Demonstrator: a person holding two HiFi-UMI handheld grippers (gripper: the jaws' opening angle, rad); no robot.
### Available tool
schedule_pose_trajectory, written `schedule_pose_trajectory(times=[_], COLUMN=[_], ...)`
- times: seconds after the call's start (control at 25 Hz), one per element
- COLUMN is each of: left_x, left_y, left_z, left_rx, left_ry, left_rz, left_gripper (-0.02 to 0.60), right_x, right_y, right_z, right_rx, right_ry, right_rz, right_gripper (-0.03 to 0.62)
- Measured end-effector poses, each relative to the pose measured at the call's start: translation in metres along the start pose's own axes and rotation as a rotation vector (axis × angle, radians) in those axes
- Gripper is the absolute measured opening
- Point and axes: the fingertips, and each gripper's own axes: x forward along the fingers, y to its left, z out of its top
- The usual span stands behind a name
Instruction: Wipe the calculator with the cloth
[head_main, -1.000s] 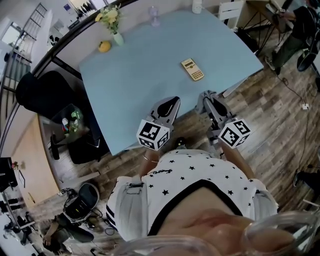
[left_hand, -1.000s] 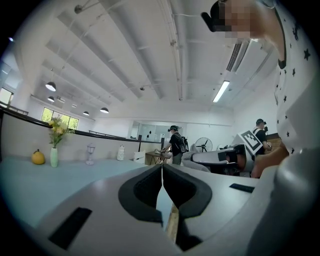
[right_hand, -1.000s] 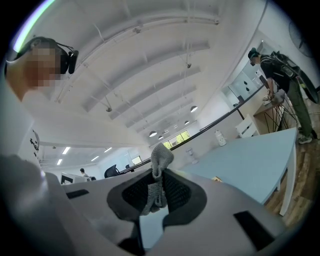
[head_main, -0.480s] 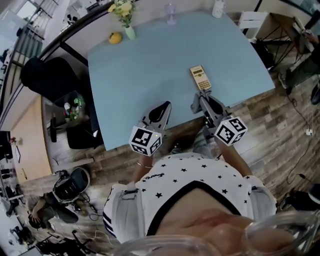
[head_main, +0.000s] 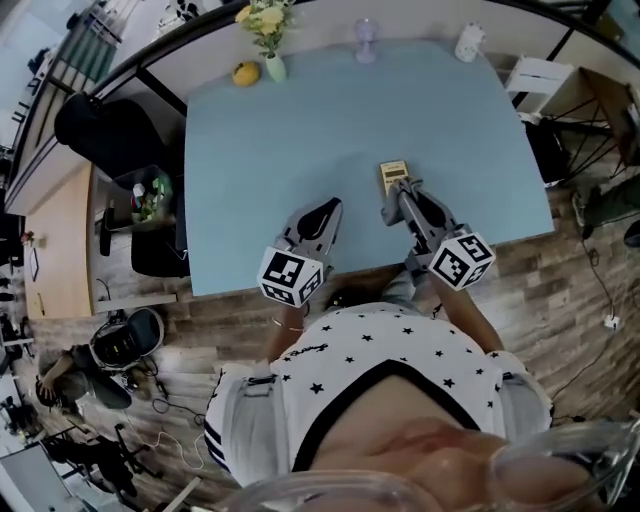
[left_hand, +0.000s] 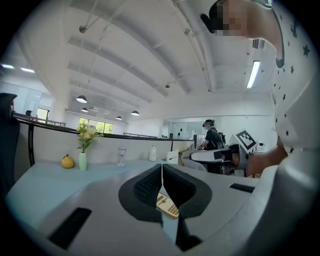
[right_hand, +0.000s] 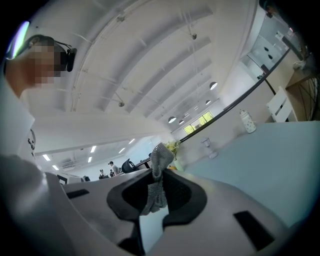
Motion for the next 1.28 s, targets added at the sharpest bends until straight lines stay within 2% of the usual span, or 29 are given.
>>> schedule_pose_trajectory(times=[0.16,0.32,0.88,1.08,1.28], left_x=[0.023,0.033,0.054,0.057,0.054], left_y=[0.006,0.013,0.016,0.012,0.012], left_z=[0.010,0.016,0.013,0.014,0.009], left_rx=[0.011,-0.001,-0.050,-0.045,-0.036], left_ry=[-0.015,-0.030,-0.036,-0.047,-0.031], left_rz=[0.053,0.131,0.345,0.388,0.392], left_gripper=[0.031,0.031,0.031,0.031,0.031], right_x=[0.007,0.023,0.067,0.078,0.094], right_y=[-0.026,-0.047,-0.122,-0.135,-0.140], right_z=[0.015,0.017,-0.028,-0.049,-0.074], right_rx=[-0.012,-0.027,-0.152,-0.192,-0.217], right_ry=[0.023,0.089,0.422,0.502,0.562], right_rz=[0.031,0.071,0.135,0.165,0.159], right_gripper=[0.049,0.049,0.051,0.051,0.051])
